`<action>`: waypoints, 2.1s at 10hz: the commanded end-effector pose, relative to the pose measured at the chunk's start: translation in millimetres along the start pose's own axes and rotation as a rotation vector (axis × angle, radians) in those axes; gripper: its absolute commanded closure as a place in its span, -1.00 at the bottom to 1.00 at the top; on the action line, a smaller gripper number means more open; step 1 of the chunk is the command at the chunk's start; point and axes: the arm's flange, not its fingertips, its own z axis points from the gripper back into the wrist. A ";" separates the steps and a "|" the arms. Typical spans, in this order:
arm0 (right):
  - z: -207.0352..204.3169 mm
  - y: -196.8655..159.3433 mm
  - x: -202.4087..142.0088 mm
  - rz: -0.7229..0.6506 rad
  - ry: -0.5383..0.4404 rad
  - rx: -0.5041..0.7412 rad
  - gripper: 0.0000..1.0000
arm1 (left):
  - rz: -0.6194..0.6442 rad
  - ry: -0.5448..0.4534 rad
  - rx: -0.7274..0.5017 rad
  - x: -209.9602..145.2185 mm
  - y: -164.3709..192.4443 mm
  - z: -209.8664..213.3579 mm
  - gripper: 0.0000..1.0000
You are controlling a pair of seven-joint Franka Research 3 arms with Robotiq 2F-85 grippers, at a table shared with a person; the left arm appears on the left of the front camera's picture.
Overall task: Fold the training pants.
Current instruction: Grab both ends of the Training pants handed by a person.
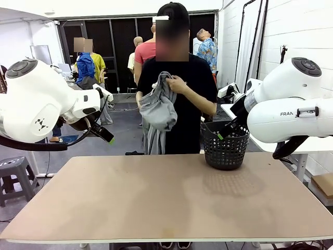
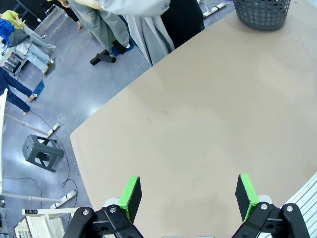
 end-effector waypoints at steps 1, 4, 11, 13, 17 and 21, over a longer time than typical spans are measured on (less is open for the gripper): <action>-0.2 0.3 0.1 0.001 0.000 0.000 -1.00 | -0.004 -0.002 0.003 0.3 0.2 0.9 -1.00; -0.2 0.3 0.1 0.001 0.000 0.000 -1.00 | -0.004 -0.002 0.003 0.3 0.2 0.9 -1.00; -0.2 0.3 0.1 0.001 0.000 0.000 -1.00 | -0.004 -0.002 0.003 0.3 0.2 0.9 -1.00; -0.2 0.3 0.1 0.001 0.000 0.000 -1.00 | -0.004 -0.002 0.003 0.3 0.2 0.9 -1.00; -0.2 0.3 0.1 0.001 0.000 0.000 -1.00 | -0.004 -0.002 0.003 0.3 0.2 0.9 -1.00; -0.2 0.3 0.1 0.001 0.000 0.000 -1.00 | -0.004 -0.002 0.003 0.3 0.2 0.9 -1.00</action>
